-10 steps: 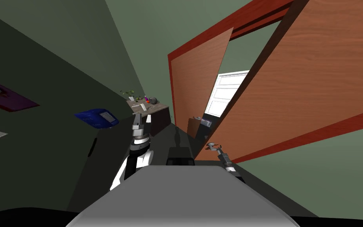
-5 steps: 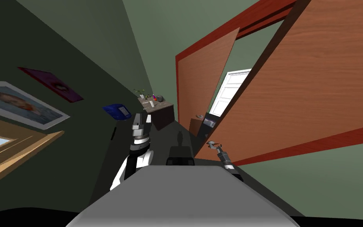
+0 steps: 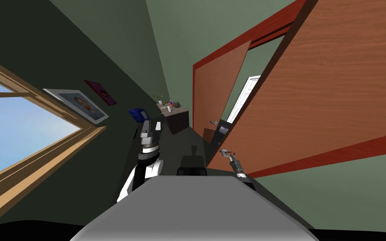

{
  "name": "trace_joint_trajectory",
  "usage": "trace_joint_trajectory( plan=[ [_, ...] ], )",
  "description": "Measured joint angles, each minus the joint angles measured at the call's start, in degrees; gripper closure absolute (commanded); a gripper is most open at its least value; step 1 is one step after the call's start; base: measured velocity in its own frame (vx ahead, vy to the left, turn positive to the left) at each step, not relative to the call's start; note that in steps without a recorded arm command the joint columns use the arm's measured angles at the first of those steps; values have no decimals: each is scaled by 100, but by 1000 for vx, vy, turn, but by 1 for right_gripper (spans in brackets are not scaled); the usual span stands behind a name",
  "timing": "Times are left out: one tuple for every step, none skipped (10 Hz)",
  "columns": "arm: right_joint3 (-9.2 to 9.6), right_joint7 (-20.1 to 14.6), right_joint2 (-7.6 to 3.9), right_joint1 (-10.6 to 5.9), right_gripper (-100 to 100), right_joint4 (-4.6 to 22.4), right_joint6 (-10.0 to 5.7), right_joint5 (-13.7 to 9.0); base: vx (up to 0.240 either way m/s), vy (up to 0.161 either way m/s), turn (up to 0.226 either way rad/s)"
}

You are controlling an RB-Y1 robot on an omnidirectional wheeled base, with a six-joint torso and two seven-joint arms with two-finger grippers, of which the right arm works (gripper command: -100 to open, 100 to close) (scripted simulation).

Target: Pull the door open

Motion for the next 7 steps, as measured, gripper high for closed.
trace_joint_trajectory(
  plan=[
    [39,42,1,-3,100,-20,21,-71,-205,-60,181],
    [77,75,5,6,100,-85,82,-134,-221,-87,206],
    [122,118,19,-13,100,-110,133,-199,-188,-58,152],
    [164,159,36,8,100,-194,200,-255,-73,-25,22],
    [173,169,39,17,100,-197,227,-258,-148,-18,228],
    [147,147,-6,31,100,-102,137,-257,-213,-15,177],
    [133,122,-36,63,100,-98,73,-254,-181,-42,120]
  ],
)
